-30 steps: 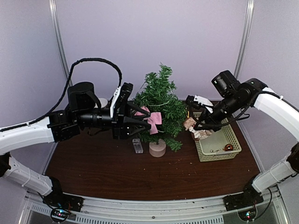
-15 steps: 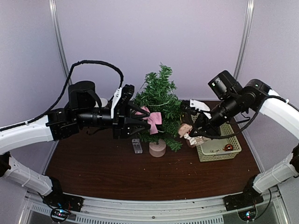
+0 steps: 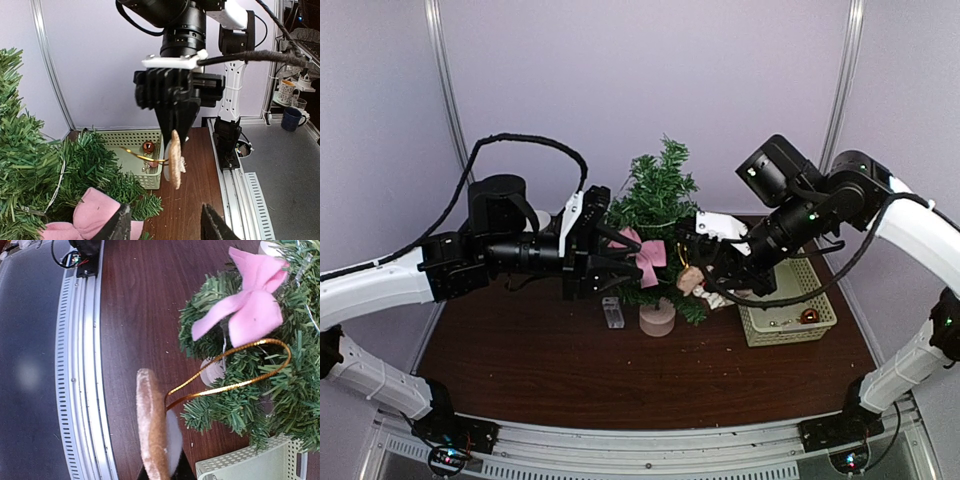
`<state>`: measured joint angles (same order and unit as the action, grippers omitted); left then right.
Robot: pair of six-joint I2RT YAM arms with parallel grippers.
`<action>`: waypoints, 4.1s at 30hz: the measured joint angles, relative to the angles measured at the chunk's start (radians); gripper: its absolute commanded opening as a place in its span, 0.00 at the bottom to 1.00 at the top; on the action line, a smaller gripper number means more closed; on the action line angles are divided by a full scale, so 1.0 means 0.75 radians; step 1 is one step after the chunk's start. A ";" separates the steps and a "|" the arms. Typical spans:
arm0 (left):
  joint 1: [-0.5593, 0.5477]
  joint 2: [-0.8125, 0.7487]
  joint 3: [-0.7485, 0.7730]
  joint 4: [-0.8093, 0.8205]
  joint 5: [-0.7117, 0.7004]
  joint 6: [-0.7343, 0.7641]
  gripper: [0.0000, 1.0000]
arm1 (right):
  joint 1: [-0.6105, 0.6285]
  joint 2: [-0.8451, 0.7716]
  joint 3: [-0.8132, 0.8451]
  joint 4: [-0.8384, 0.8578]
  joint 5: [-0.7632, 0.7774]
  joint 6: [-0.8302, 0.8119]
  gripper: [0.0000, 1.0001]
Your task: Decorate the small christmas tree
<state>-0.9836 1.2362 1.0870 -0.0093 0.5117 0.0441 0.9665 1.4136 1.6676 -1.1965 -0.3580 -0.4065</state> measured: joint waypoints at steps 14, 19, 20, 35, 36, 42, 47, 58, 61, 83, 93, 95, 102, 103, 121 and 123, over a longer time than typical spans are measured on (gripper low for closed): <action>0.001 -0.008 -0.017 0.001 -0.105 -0.058 0.49 | -0.001 0.006 -0.014 -0.036 0.175 0.039 0.00; 0.002 -0.074 -0.160 -0.002 -0.225 -0.161 0.51 | -0.001 -0.200 -0.179 0.016 0.149 0.076 0.00; 0.002 -0.084 -0.193 -0.006 -0.250 -0.178 0.51 | -0.002 -0.229 -0.214 0.026 0.141 0.086 0.00; -0.041 0.029 -0.341 0.076 -0.444 -0.327 0.49 | -0.042 -0.420 -0.640 0.258 0.057 0.177 0.00; -0.042 0.047 -0.341 0.098 -0.459 -0.343 0.48 | -0.071 -0.428 -0.652 0.280 0.047 0.191 0.00; -0.043 0.088 -0.341 0.154 -0.591 -0.398 0.36 | -0.181 -0.468 -0.685 0.341 -0.004 0.220 0.00; -0.042 0.097 -0.339 0.154 -0.726 -0.416 0.17 | -0.228 -0.471 -0.685 0.345 -0.039 0.227 0.00; 0.011 0.115 -0.325 0.136 -0.853 -0.430 0.00 | -0.280 -0.476 -0.750 0.387 -0.133 0.249 0.00; 0.032 0.115 -0.318 0.126 -0.859 -0.421 0.00 | -0.283 -0.476 -0.756 0.390 -0.152 0.253 0.00; 0.195 0.116 -0.257 0.051 -0.781 -0.326 0.15 | -0.255 -0.421 -0.784 0.482 -0.279 0.246 0.00; 0.196 -0.007 -0.257 -0.021 -0.786 -0.318 0.49 | -0.095 -0.378 -0.653 0.478 -0.248 0.222 0.00; 0.196 -0.089 -0.262 -0.049 -0.788 -0.317 0.52 | -0.067 -0.376 -0.628 0.473 -0.235 0.211 0.00; 0.196 -0.342 -0.247 -0.192 -0.635 -0.230 0.48 | 0.028 -0.337 -0.522 0.412 -0.125 0.138 0.00; 0.196 -0.350 -0.218 -0.233 -0.571 -0.210 0.47 | 0.044 -0.327 -0.503 0.400 -0.106 0.124 0.00; -0.047 0.218 0.435 -0.419 -0.087 -0.116 0.37 | 0.246 -0.213 -0.355 0.231 0.283 -0.056 0.00; -0.065 0.271 0.482 -0.447 -0.087 -0.116 0.35 | 0.249 -0.207 -0.345 0.221 0.306 -0.063 0.00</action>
<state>-1.0321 1.4391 1.4483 -0.3447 0.4461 -0.0433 1.1530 1.2587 1.4090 -1.0306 -0.1284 -0.4538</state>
